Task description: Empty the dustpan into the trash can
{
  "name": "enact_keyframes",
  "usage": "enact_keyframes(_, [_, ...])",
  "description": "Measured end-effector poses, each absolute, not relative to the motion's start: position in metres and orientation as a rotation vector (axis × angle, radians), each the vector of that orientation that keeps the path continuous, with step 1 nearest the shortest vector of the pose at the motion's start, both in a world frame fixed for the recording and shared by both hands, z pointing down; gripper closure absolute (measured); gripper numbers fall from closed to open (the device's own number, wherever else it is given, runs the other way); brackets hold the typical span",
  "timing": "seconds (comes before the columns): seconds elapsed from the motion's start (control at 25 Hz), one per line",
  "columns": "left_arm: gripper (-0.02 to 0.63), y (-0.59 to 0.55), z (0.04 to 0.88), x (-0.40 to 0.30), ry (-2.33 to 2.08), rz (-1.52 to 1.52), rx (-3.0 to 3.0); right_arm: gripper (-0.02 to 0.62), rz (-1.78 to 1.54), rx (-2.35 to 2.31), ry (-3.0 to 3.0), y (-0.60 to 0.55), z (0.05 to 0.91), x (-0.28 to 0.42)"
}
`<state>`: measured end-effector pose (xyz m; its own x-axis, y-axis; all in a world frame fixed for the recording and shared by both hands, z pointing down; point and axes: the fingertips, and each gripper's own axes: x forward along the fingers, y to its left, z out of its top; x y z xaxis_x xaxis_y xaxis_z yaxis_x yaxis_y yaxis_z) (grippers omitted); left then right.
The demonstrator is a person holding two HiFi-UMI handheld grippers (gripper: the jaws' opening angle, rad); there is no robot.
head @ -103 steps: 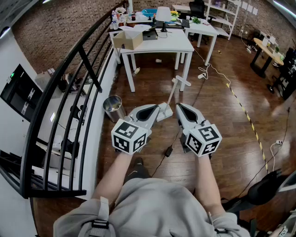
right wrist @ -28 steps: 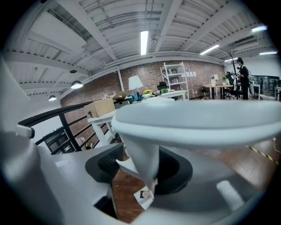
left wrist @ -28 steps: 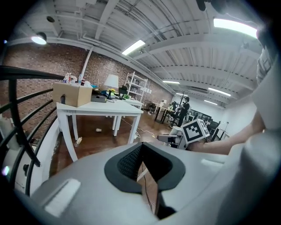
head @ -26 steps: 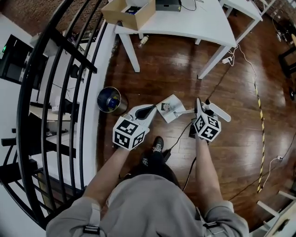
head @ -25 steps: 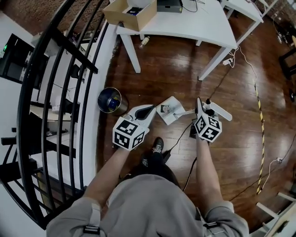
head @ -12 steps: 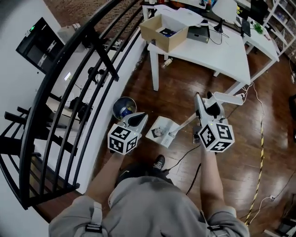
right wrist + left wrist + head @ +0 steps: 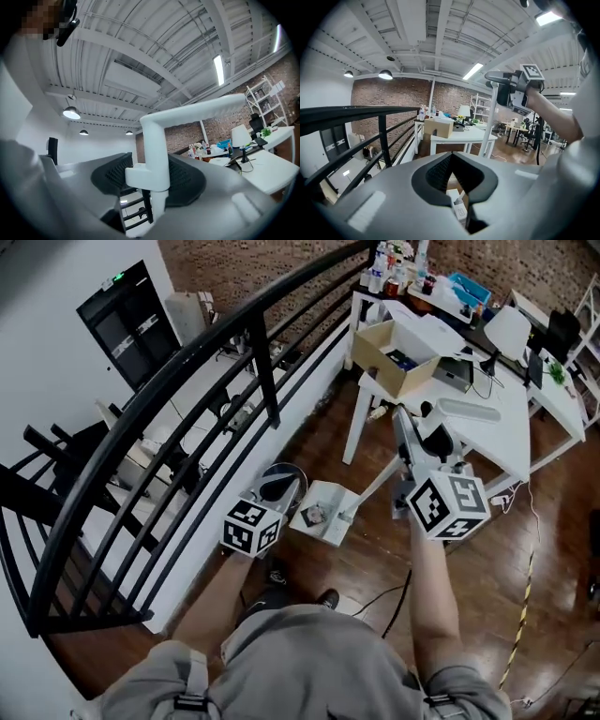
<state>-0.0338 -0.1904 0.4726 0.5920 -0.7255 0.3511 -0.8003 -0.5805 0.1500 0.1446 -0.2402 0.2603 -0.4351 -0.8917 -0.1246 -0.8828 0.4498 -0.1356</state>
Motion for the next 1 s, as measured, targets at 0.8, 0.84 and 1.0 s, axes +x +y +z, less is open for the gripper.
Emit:
enact_keyframes(0.8, [0.601,-0.253,0.499,-0.168,-1.21,0.257,2.466,0.391,0.001,-1.661,2.646,-0.34,0.314,-0.029])
enact_keyframes(0.84, [0.601,-0.254,0.5,-0.173,-1.21,0.247,2.46,0.391,0.011,-1.663,2.653,-0.344,0.313,-0.038])
enact_keyframes(1.0, [0.601,-0.256,0.501,-0.195,-1.233,0.213,2.434,0.391,0.051,-1.664,2.679,-0.36,0.309,-0.076])
